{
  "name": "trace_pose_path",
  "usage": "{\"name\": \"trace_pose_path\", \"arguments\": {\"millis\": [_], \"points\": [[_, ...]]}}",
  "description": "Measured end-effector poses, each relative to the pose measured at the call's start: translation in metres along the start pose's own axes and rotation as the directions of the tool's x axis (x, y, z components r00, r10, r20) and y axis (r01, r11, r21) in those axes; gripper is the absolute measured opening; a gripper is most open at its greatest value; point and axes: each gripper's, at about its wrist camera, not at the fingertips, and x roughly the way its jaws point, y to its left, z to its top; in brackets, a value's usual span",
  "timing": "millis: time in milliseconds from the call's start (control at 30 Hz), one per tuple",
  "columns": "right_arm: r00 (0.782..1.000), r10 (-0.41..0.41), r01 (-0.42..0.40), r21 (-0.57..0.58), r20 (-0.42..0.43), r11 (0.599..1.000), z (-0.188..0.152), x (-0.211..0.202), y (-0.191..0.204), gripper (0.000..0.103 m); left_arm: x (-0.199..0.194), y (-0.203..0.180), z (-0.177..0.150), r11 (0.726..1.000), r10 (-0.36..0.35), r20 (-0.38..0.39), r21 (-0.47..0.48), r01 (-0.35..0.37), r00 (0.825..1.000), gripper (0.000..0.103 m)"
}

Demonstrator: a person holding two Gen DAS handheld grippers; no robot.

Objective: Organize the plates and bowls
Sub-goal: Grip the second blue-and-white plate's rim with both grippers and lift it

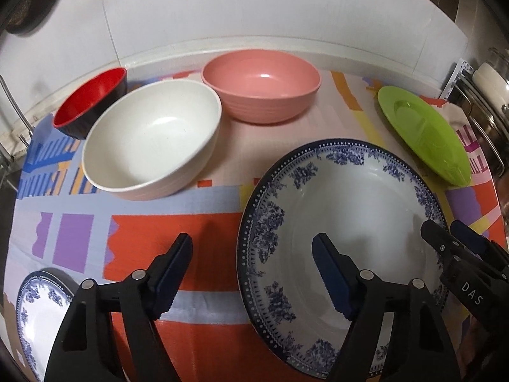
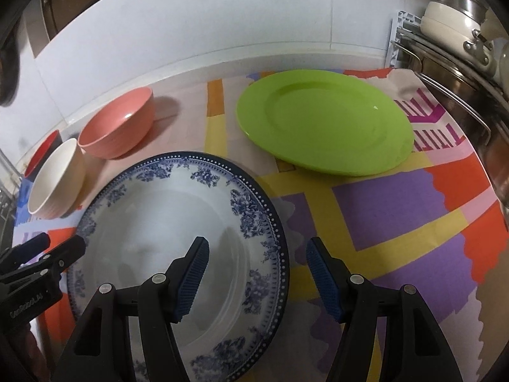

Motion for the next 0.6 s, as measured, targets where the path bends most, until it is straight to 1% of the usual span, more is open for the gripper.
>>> {"name": "trace_pose_path", "arguments": {"millis": [167, 200, 333, 400, 467, 600], "points": [[1.0, 0.007, -0.007, -0.007, -0.017, 1.0, 0.0, 0.007, 0.001, 0.064, 0.006, -0.001, 0.0, 1.0, -0.012, -0.019, 0.003, 0.012, 1.0, 0.069], [1.0, 0.008, -0.008, -0.006, -0.019, 1.0, 0.0, 0.008, 0.0, 0.062, 0.007, -0.001, 0.0, 1.0, -0.02, -0.025, 0.001, 0.02, 0.999, 0.067], [0.999, 0.007, -0.008, -0.012, -0.031, 1.0, 0.0, 0.011, 0.001, 0.056, 0.011, -0.001, 0.0, 0.999, -0.042, -0.045, -0.002, 0.042, 0.998, 0.062], [1.0, 0.002, -0.002, -0.018, -0.031, 1.0, 0.0, 0.012, 0.001, 0.052, 0.013, 0.0, -0.001, 0.999, -0.053, -0.055, -0.001, 0.053, 0.997, 0.056], [1.0, -0.007, 0.007, -0.028, -0.03, 1.0, 0.001, 0.012, 0.001, 0.048, 0.015, 0.0, -0.001, 0.998, -0.07, -0.066, -0.001, 0.07, 0.995, 0.053], [0.999, -0.016, 0.014, -0.05, -0.029, 0.999, 0.001, 0.012, 0.004, 0.041, 0.015, -0.001, 0.0, 0.998, -0.065, -0.063, 0.013, 0.066, 0.996, 0.042]]}}
